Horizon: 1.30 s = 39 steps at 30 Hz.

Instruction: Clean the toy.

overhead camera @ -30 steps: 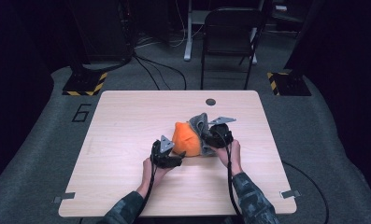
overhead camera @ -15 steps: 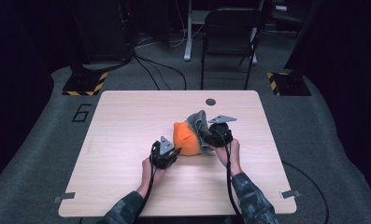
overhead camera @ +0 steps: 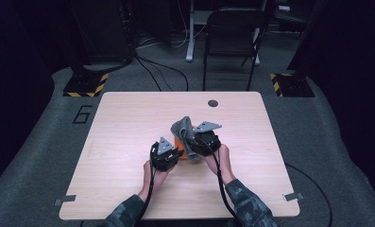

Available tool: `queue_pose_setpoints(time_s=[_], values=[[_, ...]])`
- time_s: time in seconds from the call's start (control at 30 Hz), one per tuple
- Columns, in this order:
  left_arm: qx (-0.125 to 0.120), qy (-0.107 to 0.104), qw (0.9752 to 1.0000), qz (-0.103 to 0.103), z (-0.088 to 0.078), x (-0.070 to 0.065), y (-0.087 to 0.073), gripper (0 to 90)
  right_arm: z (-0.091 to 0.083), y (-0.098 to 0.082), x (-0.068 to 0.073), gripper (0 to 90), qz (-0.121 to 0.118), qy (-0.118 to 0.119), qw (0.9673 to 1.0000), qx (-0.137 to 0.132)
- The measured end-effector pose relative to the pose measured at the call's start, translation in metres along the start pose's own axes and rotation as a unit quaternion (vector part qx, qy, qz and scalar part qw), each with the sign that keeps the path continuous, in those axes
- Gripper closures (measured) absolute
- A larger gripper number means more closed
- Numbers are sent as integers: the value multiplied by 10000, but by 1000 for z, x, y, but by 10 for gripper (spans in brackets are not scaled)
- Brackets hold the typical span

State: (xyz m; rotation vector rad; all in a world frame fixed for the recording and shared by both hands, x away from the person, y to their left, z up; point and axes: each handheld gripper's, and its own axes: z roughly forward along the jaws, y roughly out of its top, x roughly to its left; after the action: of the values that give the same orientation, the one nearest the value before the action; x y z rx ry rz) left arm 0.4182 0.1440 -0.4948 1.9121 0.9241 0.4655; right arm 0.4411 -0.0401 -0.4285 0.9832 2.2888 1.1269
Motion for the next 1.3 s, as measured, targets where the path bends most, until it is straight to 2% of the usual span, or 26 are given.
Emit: queue_pose_setpoints(time_s=[0.1, 0.23, 0.37, 0.4, 0.47, 0.53, 0.57, 0.6, 0.7, 0.73, 0.8, 0.9, 0.97, 1.13, 1.2, 1.23, 1.27, 1.3], values=[[14, 0, 10000, -35, 2, 1, -1, 798, 6, -4, 4, 714, -306, -315, 9990, 120], [28, -10, 10000, -50, 3, 3, -2, 793, 6, -4, 6, 716, -489, -450, 9977, 149], [-17, -37, 10000, -74, 3, 4, -2, 784, 6, -5, 2, 716, -300, -458, 9983, 175], [-18, -44, 10000, -61, 3, 4, -2, 782, 5, -6, -2, 716, -396, -424, 9982, 179], [-31, -45, 10000, -61, 3, 4, -2, 781, 3, -8, -8, 716, -200, -386, 9989, 200], [-30, -45, 10000, -64, 3, 5, -2, 781, 2, -8, -11, 716, -179, -374, 9990, 177], [-35, -38, 10000, -71, 3, 5, -2, 781, 2, -9, -12, 716, -65, -382, 9991, 186], [-31, -38, 10000, -67, 4, 5, -2, 781, 1, -9, -16, 715, -143, -386, 9990, 182], [-26, -20, 10000, -76, 4, 6, -2, 782, 0, -11, -22, 714, -46, -414, 9990, 164], [-24, -22, 10000, -71, 4, 7, -3, 783, 0, -12, -27, 713, 58, -485, 9987, 161], [-12, -19, 10000, -92, 4, 8, -3, 783, -1, -14, -30, 713, 58, -502, 9986, 184], [-2, -38, 9999, -97, 4, 9, -4, 783, 0, -20, -44, 710, 369, -545, 9975, 268], [-7, -40, 9999, -97, 4, 9, -4, 783, 1, -22, -48, 710, 430, -547, 9972, 288], [-9, -52, 9999, -131, 5, 10, -4, 782, 6, -34, -65, 712, 739, -673, 9935, 546], [-13, -55, 9999, -124, 5, 10, -4, 782, 8, -36, -68, 712, 730, -691, 9932, 595], [-13, -53, 9999, -128, 5, 10, -4, 782, 13, -41, -72, 713, 831, -733, 9913, 713], [-7, -49, 9999, -108, 5, 11, -5, 782, 13, -41, -72, 713, 831, -733, 9913, 713], [-14, -55, 9999, -125, 5, 11, -5, 781, 18, -46, -74, 714, 847, -741, 9902, 829]])
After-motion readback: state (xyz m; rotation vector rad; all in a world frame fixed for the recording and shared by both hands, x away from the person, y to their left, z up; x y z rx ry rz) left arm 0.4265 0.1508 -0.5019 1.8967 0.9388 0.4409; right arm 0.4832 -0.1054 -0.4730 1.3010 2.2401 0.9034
